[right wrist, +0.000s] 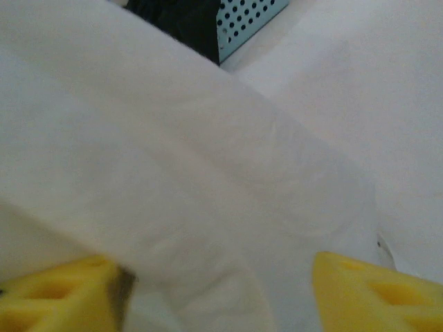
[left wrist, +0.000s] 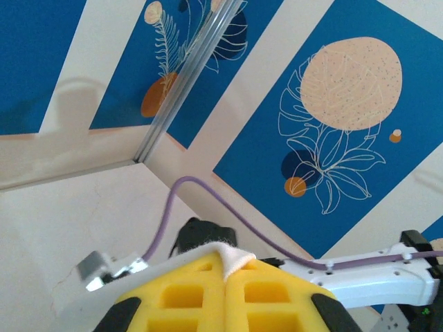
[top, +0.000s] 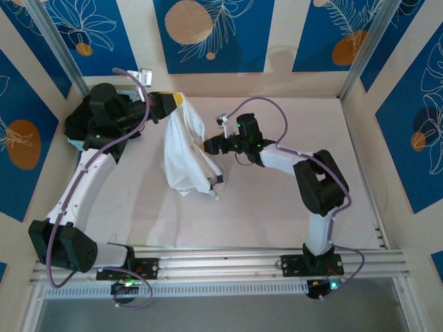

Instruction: Fold the inside-out t-shirt

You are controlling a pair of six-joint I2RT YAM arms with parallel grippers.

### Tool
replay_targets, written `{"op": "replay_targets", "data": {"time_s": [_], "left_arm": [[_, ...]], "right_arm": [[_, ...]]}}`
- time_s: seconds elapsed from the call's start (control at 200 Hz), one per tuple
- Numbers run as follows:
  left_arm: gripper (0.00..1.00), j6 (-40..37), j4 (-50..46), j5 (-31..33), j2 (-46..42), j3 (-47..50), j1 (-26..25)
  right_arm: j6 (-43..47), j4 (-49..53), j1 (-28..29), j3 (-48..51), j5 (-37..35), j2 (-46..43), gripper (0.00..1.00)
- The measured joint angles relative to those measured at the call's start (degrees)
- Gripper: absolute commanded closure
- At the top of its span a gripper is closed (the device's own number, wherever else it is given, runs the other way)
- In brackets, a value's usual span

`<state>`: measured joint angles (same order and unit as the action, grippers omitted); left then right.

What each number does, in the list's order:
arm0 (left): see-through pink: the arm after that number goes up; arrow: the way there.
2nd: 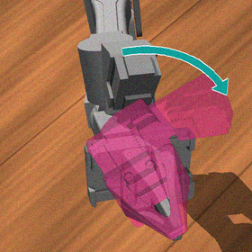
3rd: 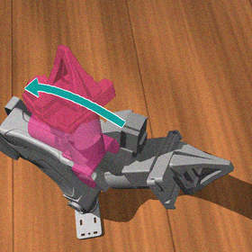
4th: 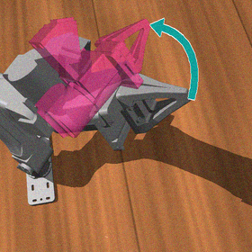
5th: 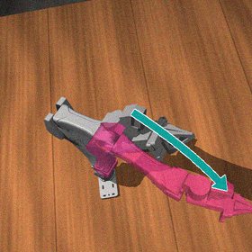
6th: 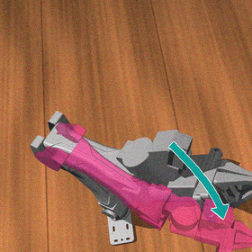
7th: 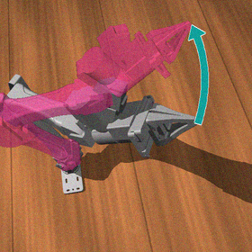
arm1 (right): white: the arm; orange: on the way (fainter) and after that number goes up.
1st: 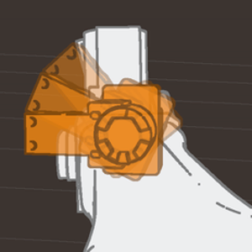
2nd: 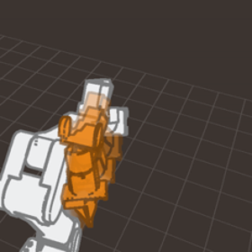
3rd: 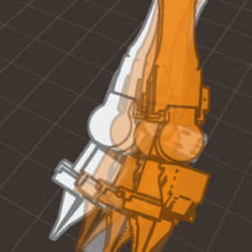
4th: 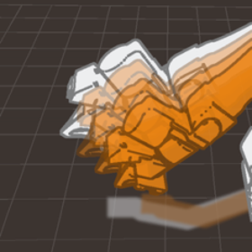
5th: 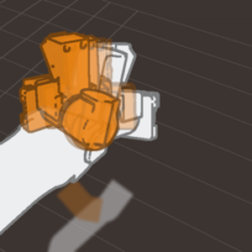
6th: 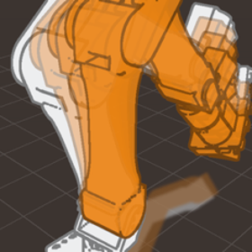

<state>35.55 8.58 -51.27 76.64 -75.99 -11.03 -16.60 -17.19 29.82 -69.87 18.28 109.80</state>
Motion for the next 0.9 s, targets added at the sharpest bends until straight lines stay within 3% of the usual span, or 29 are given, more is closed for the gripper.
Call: {"op": "replay_targets", "data": {"time_s": [0.05,0.145,0.475,0.695,0.775,0.9], "left_arm": [[1.00,-0.13,-0.09,0.07,0.00,0.00,0.00],[1.00,-1.36,-1.70,1.81,-0.55,0.07,0.00],[1.00,-8.90,-10.82,21.53,-3.87,2.71,0.09],[1.00,-11.96,-14.71,33.05,-3.02,8.57,0.07],[0.90,-13.03,-17.40,37.64,-1.90,11.85,-0.02],[0.59,-15.52,-22.82,43.25,1.68,14.27,-0.83]], "right_arm": [[-0.20,0.26,-0.07,-0.26,0.00,0.85,0.82],[-0.61,0.76,-0.87,0.66,0.70,-0.63,1.00],[-4.15,4.42,-15.85,4.83,13.84,-26.75,1.00],[-5.42,14.29,-16.57,0.15,22.75,-29.40,1.00],[-5.97,18.21,-16.57,-1.22,25.00,-27.43,1.00],[-6.38,22.18,-15.89,-1.70,26.36,-23.87,1.00]]}}
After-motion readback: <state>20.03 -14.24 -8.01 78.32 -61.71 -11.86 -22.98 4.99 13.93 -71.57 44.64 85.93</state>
